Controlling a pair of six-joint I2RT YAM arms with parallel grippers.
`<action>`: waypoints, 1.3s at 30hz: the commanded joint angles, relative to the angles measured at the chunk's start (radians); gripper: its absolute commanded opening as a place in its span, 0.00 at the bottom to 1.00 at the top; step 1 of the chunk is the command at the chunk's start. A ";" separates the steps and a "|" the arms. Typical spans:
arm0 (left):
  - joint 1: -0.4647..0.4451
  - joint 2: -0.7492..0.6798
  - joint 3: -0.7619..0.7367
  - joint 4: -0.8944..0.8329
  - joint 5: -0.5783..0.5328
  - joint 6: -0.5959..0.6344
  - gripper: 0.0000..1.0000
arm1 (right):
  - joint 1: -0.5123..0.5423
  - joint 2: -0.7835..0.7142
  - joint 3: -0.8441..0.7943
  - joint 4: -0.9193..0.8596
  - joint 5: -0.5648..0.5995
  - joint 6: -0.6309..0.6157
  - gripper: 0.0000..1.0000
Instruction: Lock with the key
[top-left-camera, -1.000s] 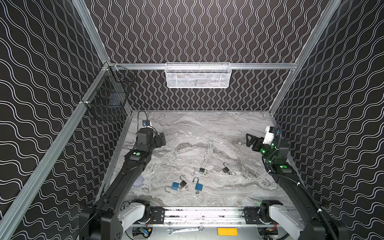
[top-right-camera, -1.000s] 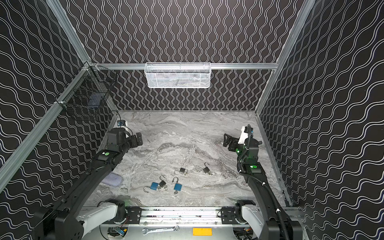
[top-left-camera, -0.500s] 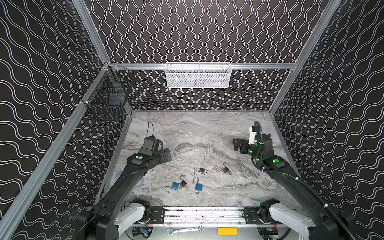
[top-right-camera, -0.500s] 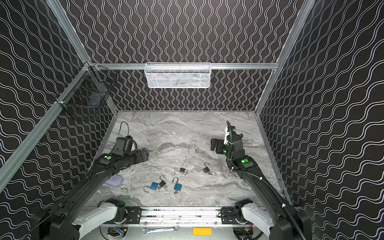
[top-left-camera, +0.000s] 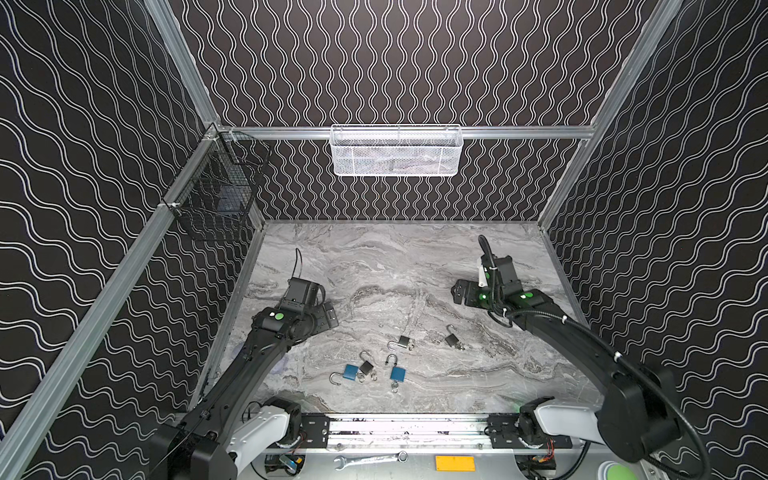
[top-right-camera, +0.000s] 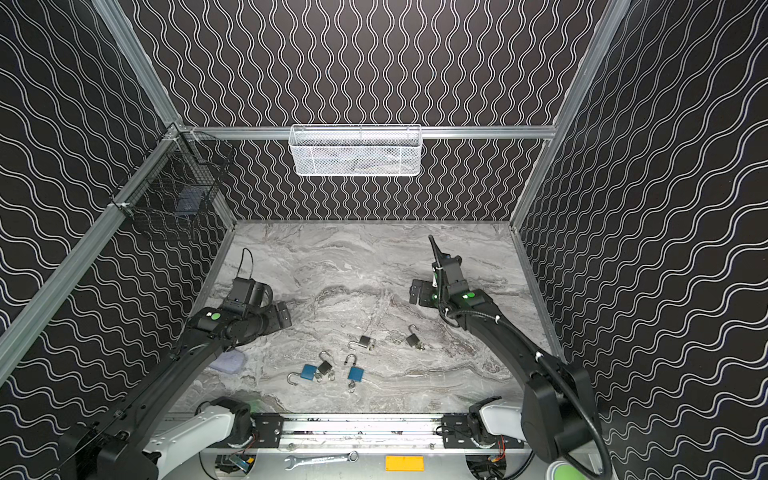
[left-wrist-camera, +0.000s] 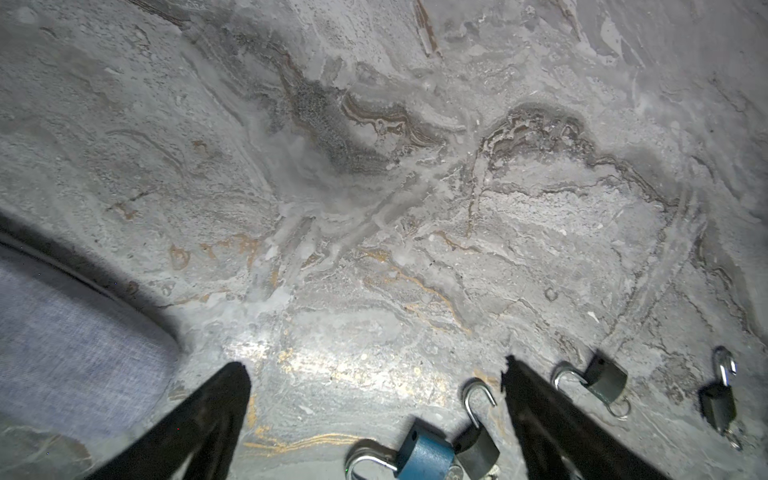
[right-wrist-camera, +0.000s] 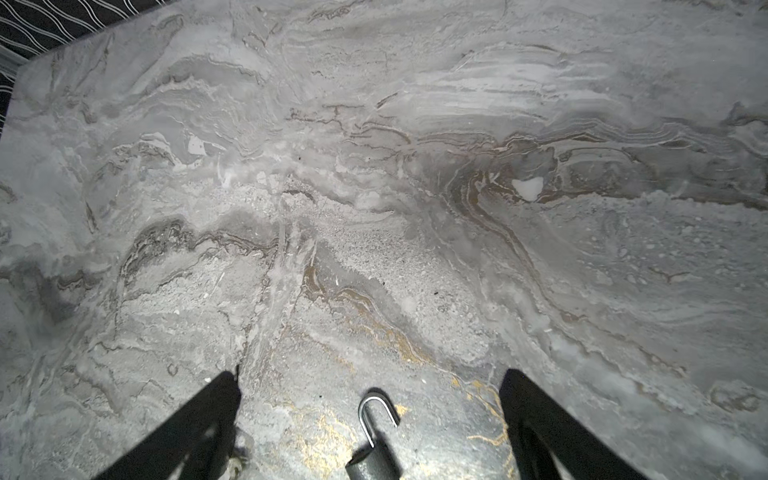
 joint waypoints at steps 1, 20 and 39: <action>-0.001 -0.002 0.007 0.034 0.076 0.020 0.99 | 0.007 0.037 0.033 -0.088 -0.028 0.010 1.00; -0.220 0.100 -0.007 0.043 0.097 -0.113 0.99 | 0.020 0.106 0.027 -0.158 -0.050 0.034 1.00; -0.311 0.152 0.062 0.089 0.043 -0.089 0.99 | 0.178 0.184 0.003 -0.274 0.018 0.081 0.68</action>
